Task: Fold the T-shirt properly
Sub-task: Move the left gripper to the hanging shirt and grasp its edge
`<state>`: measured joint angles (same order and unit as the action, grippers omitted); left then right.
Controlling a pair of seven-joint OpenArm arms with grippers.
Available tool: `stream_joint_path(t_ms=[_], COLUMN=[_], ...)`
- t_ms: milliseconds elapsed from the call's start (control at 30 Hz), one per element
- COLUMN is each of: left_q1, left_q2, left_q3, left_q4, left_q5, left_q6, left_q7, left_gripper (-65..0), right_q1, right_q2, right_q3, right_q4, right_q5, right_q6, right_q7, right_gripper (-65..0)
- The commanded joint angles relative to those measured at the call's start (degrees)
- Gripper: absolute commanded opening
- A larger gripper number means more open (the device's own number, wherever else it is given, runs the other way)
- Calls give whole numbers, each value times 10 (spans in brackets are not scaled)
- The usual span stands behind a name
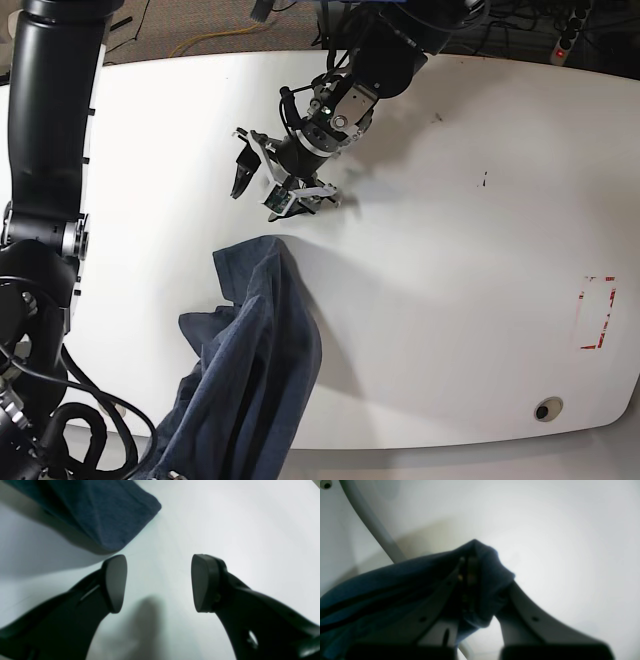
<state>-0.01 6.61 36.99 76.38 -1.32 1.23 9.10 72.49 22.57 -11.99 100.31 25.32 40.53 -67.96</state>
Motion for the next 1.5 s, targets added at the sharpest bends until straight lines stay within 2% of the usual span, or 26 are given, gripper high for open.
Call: stream_joint_path(t_ms=[0,33,167,200,433,600,767,933,1067,1267,1333,1400,1467], left_q1=[-9,-9,-12,-16,-52,-79,-104,-143,-176,-185,-183,-181,-174], left_q2=[14,16,17,17,24,24,24,24,24,24,24,24,24], left_q3=[-3,-4,-4,-4,-4,-4,0,7,53,96,98,96,96], left_q4=[-4,-7,-13,-17,-86,-151,-193,-238,-263,-261,-260,-247,-228], left_q5=[-1,0,0,0,-4,-5,-11,-88,-141,-165,-167,-167,-167], left_q6=[4,12,85,92,97,99,131,132,131,130,119,88,76], left_q7=[-26,-27,-28,-28,-37,-87,-120,-150,-151,-151,-149,-148,-147], left_gripper=[-278,-278,-278,-278,-278,-278,-278,-278,-278,-278,-278,-278,-278], right_q1=[23,23,23,23,23,23,23,23,23,23,23,23,23], right_q2=[2,3,4,4,2,1,1,2,2,3,4,4,5], right_q3=[7,7,6,6,6,5,5,5,5,5,5,5,5], right_q4=[2,2,2,2,1,1,1,1,1,1,1,1,1], right_q5=[-7,-7,-7,-7,-7,-7,-7,-7,-7,-7,-7,-7,-7], right_q6=[-5,-5,-5,-5,-5,-5,-5,-5,-5,-5,-5,-5,-5], right_q7=[15,15,15,15,15,15,15,15,15,15,15,15,15], right_gripper=[-650,-650,-650,-650,-650,-650,-650,-650,-650,-650,-650,-650,-650])
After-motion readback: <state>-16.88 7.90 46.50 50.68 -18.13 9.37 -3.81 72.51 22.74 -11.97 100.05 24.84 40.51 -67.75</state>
